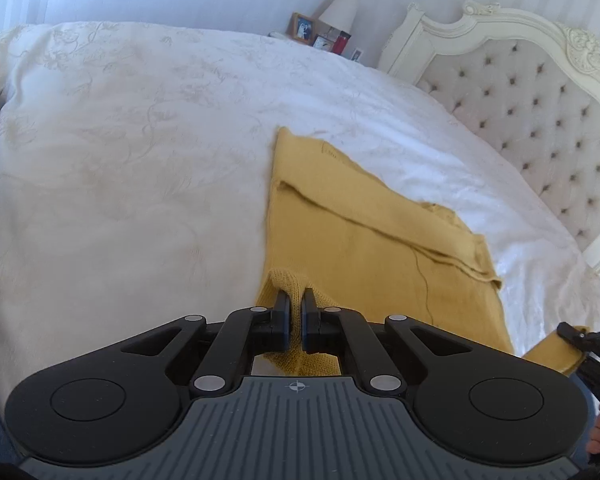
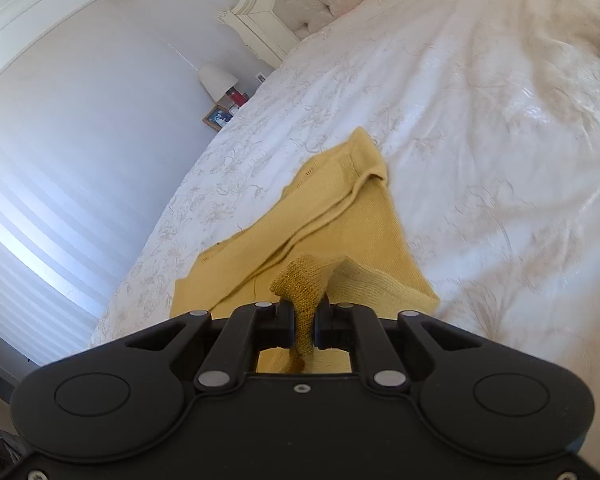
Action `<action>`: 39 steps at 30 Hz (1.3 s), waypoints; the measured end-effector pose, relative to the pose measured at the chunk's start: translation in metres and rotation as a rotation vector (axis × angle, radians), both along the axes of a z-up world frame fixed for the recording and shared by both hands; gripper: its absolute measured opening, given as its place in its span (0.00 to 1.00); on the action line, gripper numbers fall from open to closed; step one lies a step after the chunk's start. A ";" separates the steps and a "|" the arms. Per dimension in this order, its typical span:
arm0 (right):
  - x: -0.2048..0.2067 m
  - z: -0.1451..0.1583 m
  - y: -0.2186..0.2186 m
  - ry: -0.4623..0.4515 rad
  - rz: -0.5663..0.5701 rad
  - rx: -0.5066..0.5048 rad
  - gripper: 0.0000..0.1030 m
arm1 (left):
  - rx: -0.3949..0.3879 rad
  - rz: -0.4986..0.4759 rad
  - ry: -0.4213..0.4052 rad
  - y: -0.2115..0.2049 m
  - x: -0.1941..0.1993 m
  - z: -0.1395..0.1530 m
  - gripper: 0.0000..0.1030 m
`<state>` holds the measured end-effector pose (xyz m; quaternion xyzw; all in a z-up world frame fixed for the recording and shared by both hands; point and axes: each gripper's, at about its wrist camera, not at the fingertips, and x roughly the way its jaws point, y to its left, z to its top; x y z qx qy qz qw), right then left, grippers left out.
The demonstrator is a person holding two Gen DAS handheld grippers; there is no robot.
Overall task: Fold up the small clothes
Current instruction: 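Lift the hem with both grippers, lay it over the collar, open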
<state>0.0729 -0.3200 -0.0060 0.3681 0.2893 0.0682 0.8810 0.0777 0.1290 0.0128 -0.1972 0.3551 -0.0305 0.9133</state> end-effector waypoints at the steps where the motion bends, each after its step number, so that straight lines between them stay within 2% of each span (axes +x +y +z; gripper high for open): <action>1: 0.011 0.004 -0.001 -0.012 -0.002 -0.008 0.15 | 0.007 -0.002 -0.017 0.000 0.012 0.005 0.05; 6: 0.075 0.012 -0.010 -0.042 -0.033 0.004 0.15 | 0.015 0.010 -0.067 -0.004 0.075 0.017 0.05; 11: 0.146 0.004 -0.017 -0.031 -0.060 -0.003 0.15 | -0.029 0.035 -0.044 0.001 0.149 0.012 0.05; 15: 0.198 -0.014 -0.016 0.004 -0.065 -0.018 0.15 | -0.018 0.059 0.001 0.001 0.200 -0.003 0.05; 19: 0.240 -0.042 -0.012 0.074 -0.074 -0.033 0.15 | 0.041 0.073 0.033 -0.004 0.232 -0.021 0.05; 22: 0.256 -0.057 -0.005 0.115 -0.071 -0.077 0.17 | 0.066 0.058 0.055 -0.007 0.249 -0.031 0.06; 24: 0.260 -0.063 -0.003 0.131 -0.074 -0.105 0.23 | 0.080 0.061 0.044 -0.007 0.256 -0.035 0.06; 28: 0.262 -0.066 -0.004 0.120 -0.078 -0.129 0.25 | 0.056 0.073 0.019 -0.004 0.264 -0.034 0.07; 30: 0.258 -0.061 -0.007 0.080 -0.092 -0.146 0.38 | 0.049 0.077 0.001 -0.002 0.264 -0.029 0.07; 31: 0.255 -0.056 -0.009 0.058 -0.114 -0.172 0.53 | 0.053 0.076 -0.008 -0.003 0.264 -0.026 0.09; 32: 0.252 -0.053 -0.010 0.045 -0.130 -0.194 0.61 | 0.071 0.072 -0.012 -0.005 0.267 -0.024 0.16; 34: 0.247 -0.046 -0.013 0.019 -0.140 -0.237 0.62 | 0.130 0.085 -0.029 -0.009 0.264 -0.019 0.35; 36: 0.241 -0.040 -0.013 0.003 -0.127 -0.257 0.62 | 0.175 0.098 -0.044 -0.011 0.263 -0.018 0.36; 39: 0.227 -0.031 0.000 -0.030 -0.064 -0.324 0.61 | 0.190 0.089 -0.011 -0.007 0.265 -0.018 0.36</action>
